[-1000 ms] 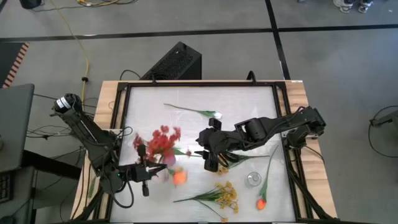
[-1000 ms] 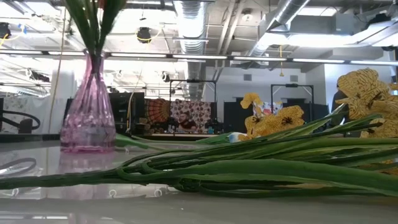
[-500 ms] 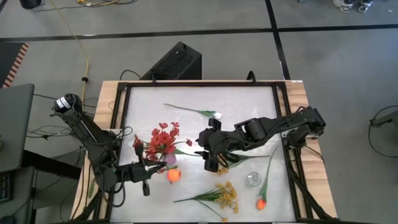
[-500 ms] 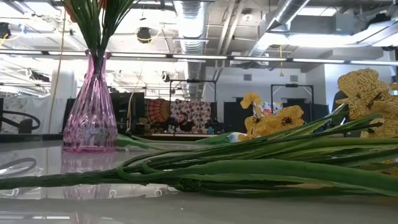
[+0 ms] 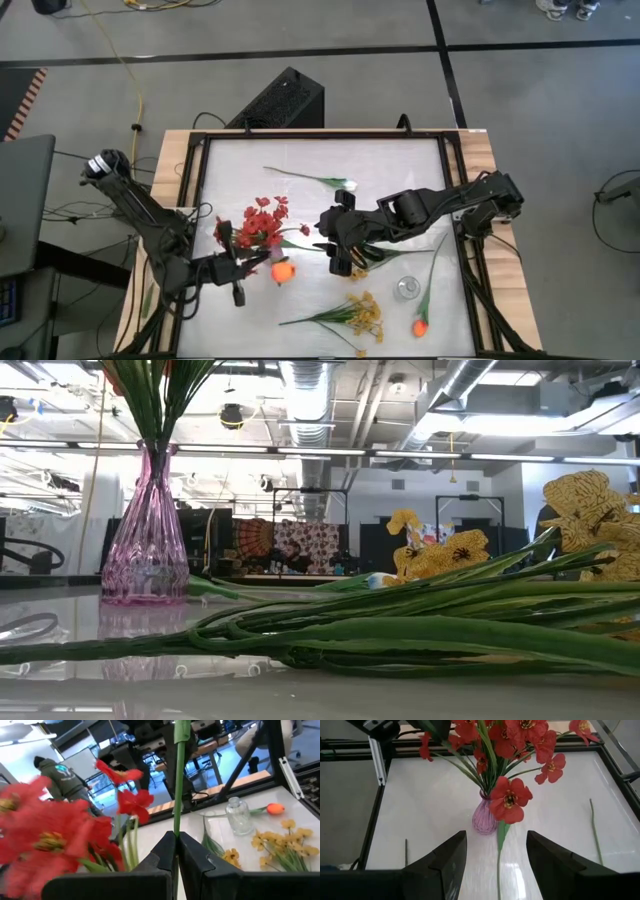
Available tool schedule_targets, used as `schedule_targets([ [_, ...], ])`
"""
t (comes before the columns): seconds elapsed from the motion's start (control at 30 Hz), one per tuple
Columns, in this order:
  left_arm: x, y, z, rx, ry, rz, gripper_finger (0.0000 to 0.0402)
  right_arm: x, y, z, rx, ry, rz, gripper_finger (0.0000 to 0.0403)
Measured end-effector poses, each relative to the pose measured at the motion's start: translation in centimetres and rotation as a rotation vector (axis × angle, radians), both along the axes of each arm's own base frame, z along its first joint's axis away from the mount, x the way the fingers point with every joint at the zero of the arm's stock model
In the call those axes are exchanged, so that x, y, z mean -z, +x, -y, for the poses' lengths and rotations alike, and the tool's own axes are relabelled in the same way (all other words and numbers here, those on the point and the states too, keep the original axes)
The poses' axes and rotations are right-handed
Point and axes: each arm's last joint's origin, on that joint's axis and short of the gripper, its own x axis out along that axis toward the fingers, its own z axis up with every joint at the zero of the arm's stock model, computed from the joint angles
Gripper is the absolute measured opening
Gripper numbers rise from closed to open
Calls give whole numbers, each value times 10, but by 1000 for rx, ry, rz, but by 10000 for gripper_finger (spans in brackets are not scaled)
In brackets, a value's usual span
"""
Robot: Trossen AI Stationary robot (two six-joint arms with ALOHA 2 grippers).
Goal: Sort flowers into vase by color
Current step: Put the top orange flower into the purple vase
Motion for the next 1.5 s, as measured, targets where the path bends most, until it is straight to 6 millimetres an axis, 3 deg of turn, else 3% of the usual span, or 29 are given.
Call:
schedule_targets([
  [0.17, -3, -1, -6, -6, 12, -3, 0, 0, 0, 0, 0, -1, -1, 230],
  [0.6, 38, -1, -15, 7, -86, -2, 0, 0, 0, 0, 0, 0, 0, 230],
  [0.93, 49, -3, -18, -7, -99, 8, 0, 0, 0, 0, -1, 0, 0, 230],
  [1.27, 75, -8, -27, -77, -251, 25, 0, 0, 0, 0, 0, 2, 3, 230],
  [1.37, 77, -9, -27, -75, -272, 27, 0, -8, 6, -2, -16, 19, 98, 230],
  [1.5, 75, -8, -26, -62, -266, 29, 0, -33, 17, -7, -85, 50, 371, 230],
])
